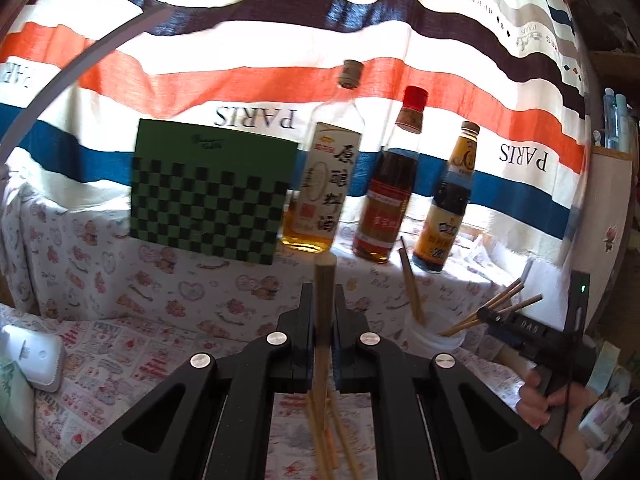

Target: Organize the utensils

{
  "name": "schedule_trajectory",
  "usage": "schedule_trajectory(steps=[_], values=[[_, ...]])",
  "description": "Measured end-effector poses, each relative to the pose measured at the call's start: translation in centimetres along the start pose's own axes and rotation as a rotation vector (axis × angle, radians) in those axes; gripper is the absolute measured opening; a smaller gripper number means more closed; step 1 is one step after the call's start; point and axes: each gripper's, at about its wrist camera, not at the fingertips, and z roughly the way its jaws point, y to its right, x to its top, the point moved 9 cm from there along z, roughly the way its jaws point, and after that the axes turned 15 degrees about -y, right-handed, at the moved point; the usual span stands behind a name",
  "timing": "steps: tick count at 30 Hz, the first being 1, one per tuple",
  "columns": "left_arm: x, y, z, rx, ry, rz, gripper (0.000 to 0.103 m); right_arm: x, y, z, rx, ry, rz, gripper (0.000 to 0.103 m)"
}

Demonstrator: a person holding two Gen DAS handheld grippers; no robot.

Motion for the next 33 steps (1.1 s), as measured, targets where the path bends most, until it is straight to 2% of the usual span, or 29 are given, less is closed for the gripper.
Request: schedule_trajectory(steps=[4,8,12,14,17,22,24,30,33], values=[[2.7,2.8,0.8,-0.022,0.003,0.006,0.006,-0.8,-1.2,-0.1,0.034,-0.05,-0.032,0.057],[5.5,6.1,1.1,-0.046,0.031,0.025,0.006,-1.6,-0.7,1.0,0.087,-0.127,0.024,0.057],[8.2,8.5,1.9,-0.129,0.041,-0.027,0.006,-1.8,0.8,1.5,0.079,-0.133,0.08,0.057],[9.4,9.4,2.5,-0.156,0.054,-0.054,0.006,-1.6,1.3,1.5,0.045,-0.118,0.084,0.057],[10.8,10.5,4.1,-0.169,0.068,-0.08,0.006,-1.5,1.5,1.7,0.056,-0.126,0.088,0.057],[10.3,12.3,7.6,-0.094,0.065,-0.009,0.006,-1.4,2.1,2.0,0.042,-0.129,0.107,0.057],[9.7,12.3,8.8,-0.098,0.058,-0.006,0.006,-1.5,2.2,2.1,0.044,-0.14,0.116,0.058],[8.6,10.6,11.3,-0.153,-0.011,-0.094,0.006,-1.6,2.1,2.4,0.037,-0.153,0.107,0.058],[7.9,11.2,12.2,-0.104,-0.046,-0.008,0.006,-1.8,2.2,2.7,0.021,-0.165,0.109,0.058]])
